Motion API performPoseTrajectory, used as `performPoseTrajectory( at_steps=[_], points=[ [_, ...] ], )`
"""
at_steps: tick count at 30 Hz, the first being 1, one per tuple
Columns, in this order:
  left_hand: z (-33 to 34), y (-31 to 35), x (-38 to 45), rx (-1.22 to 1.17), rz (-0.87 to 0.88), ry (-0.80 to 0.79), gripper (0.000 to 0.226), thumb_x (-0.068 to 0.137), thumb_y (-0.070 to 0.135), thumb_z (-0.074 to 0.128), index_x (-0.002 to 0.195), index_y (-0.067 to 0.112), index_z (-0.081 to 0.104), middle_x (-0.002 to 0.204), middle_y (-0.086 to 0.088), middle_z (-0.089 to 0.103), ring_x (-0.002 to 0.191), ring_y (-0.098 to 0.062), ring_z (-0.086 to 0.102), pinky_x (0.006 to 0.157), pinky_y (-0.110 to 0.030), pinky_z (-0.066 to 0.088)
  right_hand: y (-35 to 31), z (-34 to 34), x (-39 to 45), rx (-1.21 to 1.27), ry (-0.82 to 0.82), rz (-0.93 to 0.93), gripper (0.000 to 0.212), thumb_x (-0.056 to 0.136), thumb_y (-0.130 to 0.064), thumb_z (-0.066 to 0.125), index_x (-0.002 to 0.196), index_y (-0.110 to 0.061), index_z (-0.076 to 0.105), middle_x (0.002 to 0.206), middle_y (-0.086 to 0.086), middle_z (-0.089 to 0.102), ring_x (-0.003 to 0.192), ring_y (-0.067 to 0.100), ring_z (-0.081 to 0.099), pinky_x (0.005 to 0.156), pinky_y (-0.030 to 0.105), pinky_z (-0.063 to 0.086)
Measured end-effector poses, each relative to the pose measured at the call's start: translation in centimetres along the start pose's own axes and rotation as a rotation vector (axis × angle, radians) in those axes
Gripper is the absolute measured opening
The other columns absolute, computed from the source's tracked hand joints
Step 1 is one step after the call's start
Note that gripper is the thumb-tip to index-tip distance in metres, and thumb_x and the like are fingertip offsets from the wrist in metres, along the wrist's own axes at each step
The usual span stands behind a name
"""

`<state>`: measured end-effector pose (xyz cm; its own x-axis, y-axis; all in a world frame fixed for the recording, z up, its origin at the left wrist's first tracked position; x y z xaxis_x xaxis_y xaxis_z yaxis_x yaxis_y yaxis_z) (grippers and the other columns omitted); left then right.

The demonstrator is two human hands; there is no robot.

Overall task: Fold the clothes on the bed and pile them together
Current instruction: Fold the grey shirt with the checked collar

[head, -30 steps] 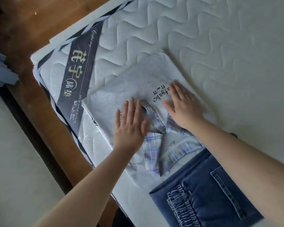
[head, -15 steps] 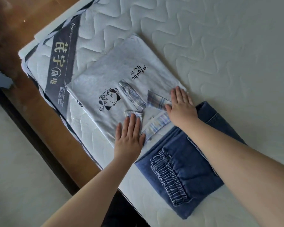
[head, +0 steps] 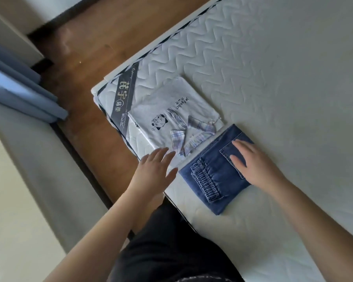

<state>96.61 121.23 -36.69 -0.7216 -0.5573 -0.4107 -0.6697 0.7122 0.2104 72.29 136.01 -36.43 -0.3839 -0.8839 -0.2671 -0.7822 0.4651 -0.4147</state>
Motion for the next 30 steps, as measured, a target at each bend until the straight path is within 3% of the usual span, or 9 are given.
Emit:
performPoseTrajectory(
  at_steps=[3, 6, 9, 12, 14, 17, 22, 27, 30],
  points=[
    [-3.2, 0.5, -5.7, 0.131, 0.070, 0.015, 0.060, 0.098, 0.057, 0.035, 0.153, 0.032, 0.029, 0.161, 0.003, 0.024, 0.150, -0.020, 0.018, 0.120, -0.045, 0.016, -3.2, -1.9, -5.8, -0.108, 0.057, -0.108, 0.047, 0.091, -0.022, 0.063, 0.133, -0.001, 0.056, 0.136, 0.016, 0.056, 0.126, 0.032, 0.054, 0.104, 0.045, 0.044],
    [-5.4, 0.8, -10.6, 0.211, 0.128, 0.106, 0.056, 0.095, 0.053, 0.048, 0.145, 0.026, 0.047, 0.155, -0.003, 0.039, 0.145, -0.025, 0.032, 0.116, -0.048, 0.024, -6.8, -2.3, -9.1, -0.149, 0.068, -0.150, 0.050, 0.091, -0.024, 0.065, 0.133, 0.000, 0.055, 0.137, 0.017, 0.055, 0.128, 0.033, 0.052, 0.104, 0.047, 0.044],
    [-5.4, 0.3, -14.8, 0.223, 0.102, 0.088, 0.055, 0.095, 0.051, 0.047, 0.145, 0.027, 0.046, 0.155, -0.001, 0.038, 0.146, -0.022, 0.030, 0.118, -0.046, 0.022, -10.5, -1.5, -11.1, -0.146, 0.068, -0.196, 0.050, 0.089, -0.025, 0.068, 0.132, 0.000, 0.057, 0.136, 0.017, 0.056, 0.126, 0.034, 0.053, 0.105, 0.048, 0.044],
    [-6.0, -0.9, -17.7, 0.223, 0.022, 0.148, 0.050, 0.090, 0.047, 0.058, 0.136, 0.025, 0.057, 0.144, -0.003, 0.052, 0.137, -0.024, 0.046, 0.110, -0.047, 0.037, -14.2, -1.2, -11.9, -0.173, 0.138, -0.251, 0.041, 0.086, -0.023, 0.069, 0.123, -0.005, 0.065, 0.126, 0.015, 0.063, 0.116, 0.035, 0.060, 0.099, 0.048, 0.048],
    [-6.5, -2.0, -19.3, 0.203, -0.028, 0.250, 0.044, 0.091, 0.045, 0.050, 0.127, 0.024, 0.063, 0.135, -0.003, 0.059, 0.127, -0.025, 0.055, 0.103, -0.046, 0.045, -16.6, -1.3, -11.8, -0.194, 0.194, -0.297, 0.034, 0.088, -0.026, 0.060, 0.116, -0.009, 0.069, 0.117, 0.012, 0.066, 0.108, 0.032, 0.063, 0.094, 0.046, 0.050],
    [-7.8, -4.2, -21.2, 0.160, -0.076, 0.392, 0.044, 0.093, 0.044, 0.041, 0.124, 0.022, 0.063, 0.129, -0.001, 0.060, 0.121, -0.023, 0.057, 0.096, -0.041, 0.046, -20.6, -1.4, -11.2, -0.232, 0.217, -0.368, 0.040, 0.091, -0.033, 0.043, 0.112, -0.011, 0.068, 0.110, 0.006, 0.066, 0.103, 0.028, 0.063, 0.091, 0.045, 0.050],
    [-9.7, -10.3, -23.3, 0.149, -0.203, 0.470, 0.045, 0.094, 0.046, 0.041, 0.123, 0.021, 0.064, 0.128, -0.002, 0.062, 0.122, -0.023, 0.057, 0.094, -0.042, 0.047, -28.3, -0.4, -7.8, -0.322, 0.209, -0.488, 0.041, 0.090, -0.037, 0.042, 0.111, -0.012, 0.067, 0.113, 0.007, 0.063, 0.113, 0.031, 0.057, 0.100, 0.049, 0.045],
    [-11.6, -17.5, -26.0, 0.147, -0.179, 0.534, 0.047, 0.092, 0.048, 0.046, 0.124, 0.021, 0.066, 0.133, -0.001, 0.062, 0.128, -0.022, 0.055, 0.100, -0.043, 0.044, -37.9, 1.1, -4.1, -0.359, 0.162, -0.595, 0.043, 0.092, -0.037, 0.038, 0.115, -0.013, 0.066, 0.117, 0.006, 0.063, 0.115, 0.029, 0.056, 0.103, 0.047, 0.042],
    [-12.5, -21.8, -27.7, 0.159, -0.263, 0.570, 0.047, 0.093, 0.047, 0.046, 0.125, 0.018, 0.066, 0.132, -0.005, 0.062, 0.126, -0.026, 0.056, 0.098, -0.044, 0.046, -42.7, 2.3, -2.3, -0.372, 0.130, -0.660, 0.044, 0.094, -0.038, 0.036, 0.121, -0.014, 0.063, 0.123, 0.005, 0.060, 0.122, 0.027, 0.052, 0.108, 0.046, 0.038]
  ],
)
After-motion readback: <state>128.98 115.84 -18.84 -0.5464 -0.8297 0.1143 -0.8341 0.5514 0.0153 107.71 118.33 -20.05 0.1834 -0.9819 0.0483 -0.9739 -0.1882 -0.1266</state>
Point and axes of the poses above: each hand's wrist, its own x-axis towards the middle knuckle, its own z-axis out of the palm, y = z × x, the point moved 4 cm from there along x, towards the middle knuckle
